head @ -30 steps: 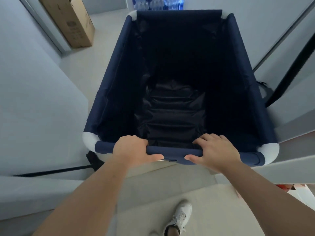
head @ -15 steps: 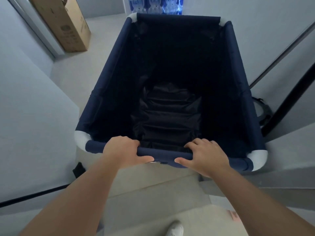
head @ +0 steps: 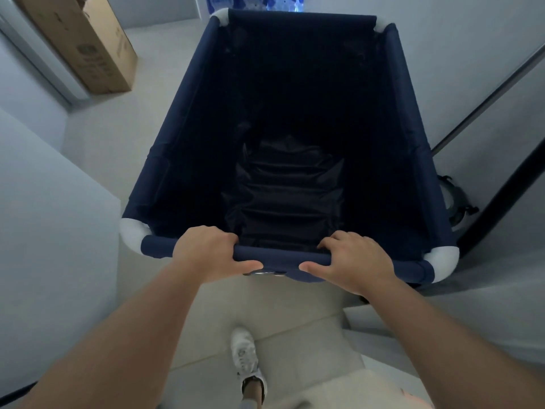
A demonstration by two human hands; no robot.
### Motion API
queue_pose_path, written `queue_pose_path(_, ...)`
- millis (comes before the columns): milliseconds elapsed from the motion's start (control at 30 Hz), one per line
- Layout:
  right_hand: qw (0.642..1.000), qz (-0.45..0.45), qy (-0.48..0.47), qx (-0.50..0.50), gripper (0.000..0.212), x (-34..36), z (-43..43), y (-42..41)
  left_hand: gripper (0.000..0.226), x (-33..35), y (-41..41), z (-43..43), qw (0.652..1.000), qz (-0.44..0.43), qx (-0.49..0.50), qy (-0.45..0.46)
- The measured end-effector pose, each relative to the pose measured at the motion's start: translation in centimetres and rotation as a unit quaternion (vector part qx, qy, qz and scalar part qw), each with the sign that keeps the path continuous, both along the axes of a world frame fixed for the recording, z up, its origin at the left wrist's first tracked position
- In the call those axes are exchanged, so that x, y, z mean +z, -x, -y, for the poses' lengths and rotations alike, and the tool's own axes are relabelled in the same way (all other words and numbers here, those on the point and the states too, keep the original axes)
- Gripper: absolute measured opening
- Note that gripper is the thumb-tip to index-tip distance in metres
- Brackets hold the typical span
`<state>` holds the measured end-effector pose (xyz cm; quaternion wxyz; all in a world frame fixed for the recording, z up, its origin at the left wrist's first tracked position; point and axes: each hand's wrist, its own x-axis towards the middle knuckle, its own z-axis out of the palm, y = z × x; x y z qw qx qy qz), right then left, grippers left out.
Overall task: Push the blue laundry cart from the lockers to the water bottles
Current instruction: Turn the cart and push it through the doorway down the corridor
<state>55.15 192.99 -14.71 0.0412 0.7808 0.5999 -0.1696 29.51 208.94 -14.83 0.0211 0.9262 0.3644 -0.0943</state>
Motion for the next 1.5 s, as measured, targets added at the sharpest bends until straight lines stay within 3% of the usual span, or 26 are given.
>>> queue_pose_path(467, 0.998, -0.002, 0.019, -0.06, 0.086, 0.5, -10.9, -5.9, 0.082, -0.2, -7.5, -13.2, 0.998, 0.015, -0.052, 0.011)
queue_pose_path(1500, 0.997, -0.011, 0.014, -0.079, 0.095, 0.6, -33.2, -24.6, 0.084, -0.1, -27.5, -37.0, 0.995, 0.005, -0.097, -0.016)
